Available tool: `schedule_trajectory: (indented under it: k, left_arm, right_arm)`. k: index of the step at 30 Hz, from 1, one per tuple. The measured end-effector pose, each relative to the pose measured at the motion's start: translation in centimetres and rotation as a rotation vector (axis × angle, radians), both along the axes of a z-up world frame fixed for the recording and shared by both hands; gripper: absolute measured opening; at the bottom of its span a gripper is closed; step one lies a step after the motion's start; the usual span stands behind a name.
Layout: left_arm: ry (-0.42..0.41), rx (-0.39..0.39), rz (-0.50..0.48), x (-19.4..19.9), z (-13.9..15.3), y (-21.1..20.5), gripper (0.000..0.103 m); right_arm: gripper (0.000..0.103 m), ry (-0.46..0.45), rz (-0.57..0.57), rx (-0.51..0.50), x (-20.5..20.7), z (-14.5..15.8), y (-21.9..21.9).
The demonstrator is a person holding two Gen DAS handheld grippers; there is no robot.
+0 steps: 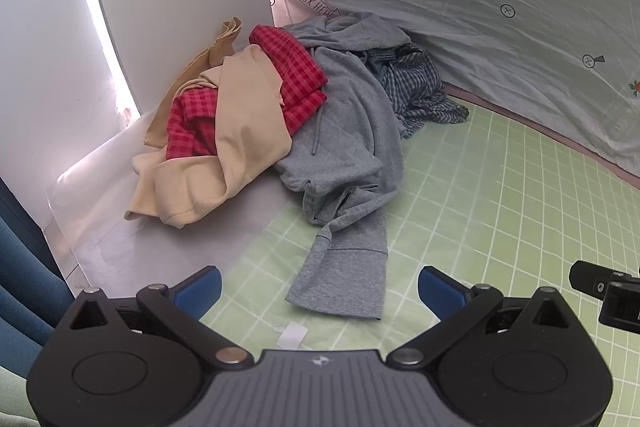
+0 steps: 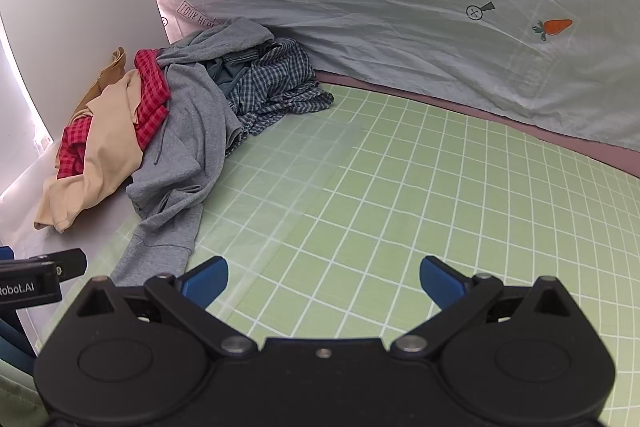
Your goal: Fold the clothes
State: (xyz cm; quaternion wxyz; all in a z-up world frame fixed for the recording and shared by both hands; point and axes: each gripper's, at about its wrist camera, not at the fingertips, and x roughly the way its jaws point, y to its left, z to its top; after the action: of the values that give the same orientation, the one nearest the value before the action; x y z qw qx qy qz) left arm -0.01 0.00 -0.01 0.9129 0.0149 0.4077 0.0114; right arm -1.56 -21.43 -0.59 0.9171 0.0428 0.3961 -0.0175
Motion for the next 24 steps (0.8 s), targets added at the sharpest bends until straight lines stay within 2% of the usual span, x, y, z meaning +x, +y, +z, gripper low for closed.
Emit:
schedule_trajectory:
  k: [24]
  left_arm:
    - [-0.002, 0.002, 0.006, -0.05, -0.36, -0.12, 0.103]
  right_arm:
    - [0.103, 0.0, -0.011, 0.001, -0.1, -0.24, 0.11]
